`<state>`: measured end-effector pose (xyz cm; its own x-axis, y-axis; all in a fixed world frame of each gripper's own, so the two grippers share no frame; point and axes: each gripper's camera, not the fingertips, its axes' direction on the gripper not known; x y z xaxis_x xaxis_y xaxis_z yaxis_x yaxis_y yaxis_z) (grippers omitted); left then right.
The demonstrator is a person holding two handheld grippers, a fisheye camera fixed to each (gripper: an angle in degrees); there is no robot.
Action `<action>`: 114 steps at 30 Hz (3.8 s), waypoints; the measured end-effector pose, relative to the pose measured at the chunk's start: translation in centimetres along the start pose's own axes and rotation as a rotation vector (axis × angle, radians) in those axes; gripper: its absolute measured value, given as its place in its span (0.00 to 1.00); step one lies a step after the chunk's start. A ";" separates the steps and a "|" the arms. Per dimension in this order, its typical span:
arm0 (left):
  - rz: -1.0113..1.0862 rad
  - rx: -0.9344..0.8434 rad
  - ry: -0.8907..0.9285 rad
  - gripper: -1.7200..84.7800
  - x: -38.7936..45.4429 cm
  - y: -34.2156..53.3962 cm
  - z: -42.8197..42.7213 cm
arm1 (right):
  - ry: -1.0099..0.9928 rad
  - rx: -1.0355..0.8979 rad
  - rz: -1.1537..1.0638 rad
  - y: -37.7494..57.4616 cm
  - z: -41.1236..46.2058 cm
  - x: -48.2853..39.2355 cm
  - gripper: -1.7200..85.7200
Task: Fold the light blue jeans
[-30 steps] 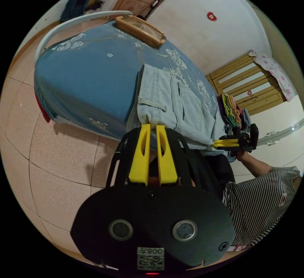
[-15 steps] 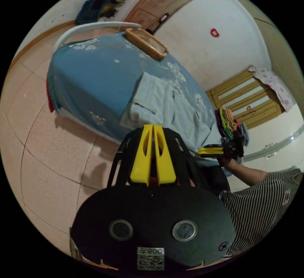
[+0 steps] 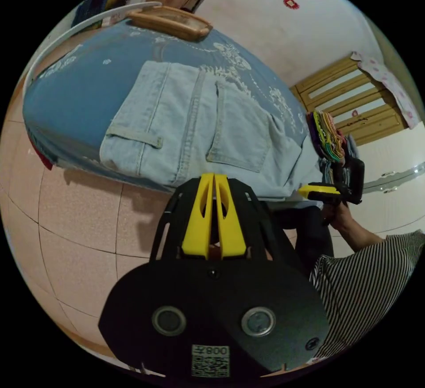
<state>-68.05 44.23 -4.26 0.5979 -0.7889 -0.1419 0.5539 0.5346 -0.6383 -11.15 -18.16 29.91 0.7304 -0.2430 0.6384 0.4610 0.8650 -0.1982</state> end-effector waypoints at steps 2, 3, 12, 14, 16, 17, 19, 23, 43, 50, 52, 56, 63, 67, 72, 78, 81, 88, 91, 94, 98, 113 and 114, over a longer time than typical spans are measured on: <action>0.071 0.055 0.058 0.03 3.6 -0.3 1.0 | -0.001 0.069 0.070 2.6 -2.6 3.3 0.03; 0.099 0.064 0.080 0.03 4.7 -0.6 1.4 | 0.033 0.116 0.135 4.3 -4.6 5.9 0.03; 0.500 -0.200 0.230 0.09 24.3 -7.0 18.4 | 0.281 0.292 0.592 11.7 -18.4 27.3 0.09; 0.564 -0.267 0.176 0.10 28.5 -8.3 23.0 | 0.311 0.287 0.628 12.2 -20.1 30.5 0.11; 0.593 -0.303 0.134 0.10 31.0 -9.0 26.0 | 0.369 0.262 0.673 12.8 -21.7 34.2 0.11; 0.605 -0.323 0.119 0.10 32.4 -9.3 27.8 | 0.383 0.254 0.683 12.9 -22.0 35.1 0.11; 0.621 -0.354 0.107 0.10 34.3 -9.5 30.2 | 0.431 0.228 0.731 13.7 -23.0 38.5 0.12; 0.650 -0.417 0.077 0.10 37.8 -8.8 34.9 | 0.454 0.158 0.791 15.4 -23.3 43.3 0.12; 0.814 -0.311 0.108 0.03 52.0 -6.5 40.7 | 0.253 0.424 0.721 38.6 -32.9 52.9 0.04; 0.959 -0.338 0.109 0.03 57.5 -3.1 41.9 | 0.124 0.689 0.722 55.1 -36.4 51.2 0.04; 0.988 -0.382 0.087 0.03 58.6 -2.0 43.2 | 0.141 0.678 0.777 60.5 -35.2 51.2 0.04; 1.026 -0.505 0.016 0.03 60.5 0.0 47.2 | 0.065 0.687 0.919 68.2 -31.8 52.9 0.04; 1.072 -0.548 -0.054 0.03 63.1 0.8 48.5 | -0.054 0.789 0.984 76.3 -28.6 54.4 0.03; 1.063 -0.564 -0.044 0.03 63.7 0.8 48.6 | -0.054 0.806 0.961 78.2 -27.9 54.4 0.03; 1.088 -0.632 -0.086 0.03 64.3 1.6 49.7 | -0.080 0.830 0.994 80.5 -25.9 54.1 0.03; 1.059 -0.673 -0.088 0.03 63.9 1.0 49.7 | -0.076 0.832 0.998 81.0 -24.1 53.1 0.03; 1.056 -0.680 -0.100 0.03 63.5 0.6 49.5 | -0.040 0.784 0.995 79.9 -23.3 52.9 0.03; 1.041 -0.681 -0.167 0.04 62.5 -0.2 48.0 | -0.078 0.714 1.032 76.8 -20.3 52.7 0.03; 0.963 -0.636 -0.118 0.06 61.3 -1.5 45.6 | -0.113 0.753 1.022 75.4 -19.8 51.7 0.04; 0.831 -0.547 -0.021 0.08 58.6 -3.8 41.6 | -0.078 0.742 1.033 73.7 -19.4 50.1 0.04; 0.607 -0.368 -0.029 0.10 51.7 -8.6 35.1 | -0.048 0.742 1.046 71.0 -18.9 47.7 0.05; 0.507 -0.436 -0.164 0.08 38.1 -19.8 30.8 | -0.158 0.318 0.209 25.6 -11.3 34.3 0.08; 0.529 -0.417 -0.174 0.07 38.2 -19.4 30.4 | -0.151 0.290 0.171 22.1 -10.4 33.2 0.07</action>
<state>-38.41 12.94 25.70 0.8295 -0.3761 -0.4129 -0.0852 0.6454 -0.7591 28.54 -11.63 38.99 0.6918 -0.0351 0.7212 0.1606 0.9813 -0.1063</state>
